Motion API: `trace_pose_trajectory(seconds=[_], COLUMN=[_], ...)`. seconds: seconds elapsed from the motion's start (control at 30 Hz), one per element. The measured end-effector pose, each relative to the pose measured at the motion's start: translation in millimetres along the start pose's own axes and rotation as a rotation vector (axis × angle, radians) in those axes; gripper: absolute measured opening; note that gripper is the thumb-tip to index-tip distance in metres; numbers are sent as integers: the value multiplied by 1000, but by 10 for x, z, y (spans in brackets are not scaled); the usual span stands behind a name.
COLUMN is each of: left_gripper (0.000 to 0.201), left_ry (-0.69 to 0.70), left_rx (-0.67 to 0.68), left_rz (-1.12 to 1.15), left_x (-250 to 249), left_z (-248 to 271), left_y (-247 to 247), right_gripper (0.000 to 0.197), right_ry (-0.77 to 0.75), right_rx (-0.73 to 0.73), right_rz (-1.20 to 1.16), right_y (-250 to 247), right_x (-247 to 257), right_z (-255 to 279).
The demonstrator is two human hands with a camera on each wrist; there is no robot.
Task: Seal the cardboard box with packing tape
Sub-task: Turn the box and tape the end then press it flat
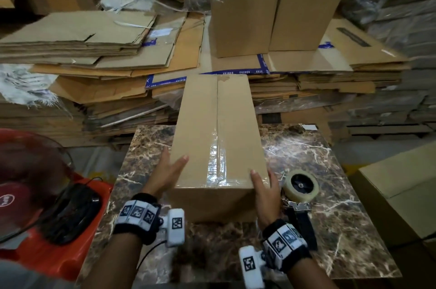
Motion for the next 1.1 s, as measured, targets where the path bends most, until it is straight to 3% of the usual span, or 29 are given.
trace_pose_trajectory(seconds=[0.1,0.23,0.4,0.47,0.53,0.6,0.67,0.73,0.8,0.83,0.93,1.0,1.03,1.1], left_gripper=[63,42,50,66,68,60,58,52,40,33,21,26,32,47], left_ry=[14,46,60,61,58,43,49,75,157,222,384,448,424,260], left_rx=[57,8,-231,-282,-287,-198,-39,120,203,163,-183,-388,-414,-339], left_rz=[217,398,476,439,379,396,469,461,354,255,-77,-346,-501,-767], left_x=[67,107,303,290,192,129,75,12,-83,-171,-381,-498,-516,-425], left_z=[73,278,653,791,903,976,1019,1011,915,849,587,363,203,-136], left_y=[22,-37,-26,83,170,282,410,507,514,437,-120,-555,-719,-992], right_gripper=[59,67,77,89,104,101,83,82,94,91,57,50,50,58], right_ry=[91,108,93,82,73,70,59,71,24,-35,-296,-398,-410,-404], right_rx=[12,92,109,127,168,228,321,394,377,359,297,398,452,494], right_rz=[12,70,103,112,143,169,182,213,377,521,922,1079,1173,1336], right_y=[23,136,314,408,483,523,574,630,664,708,977,1248,1342,1412], right_x=[-166,35,249,317,383,432,500,492,560,620,858,852,754,577], right_z=[-45,-110,-375,-520,-687,-848,-920,-940,-836,-759,-334,-94,-58,-29])
Point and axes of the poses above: each hand's wrist, its own z-axis away from the middle knuckle, its own y-axis out of the palm, x = y × z, the point moved 8 cm from there along -z, towards the middle knuckle, and after that the axes turned 10 degrees about x, right-handed, at the moved point
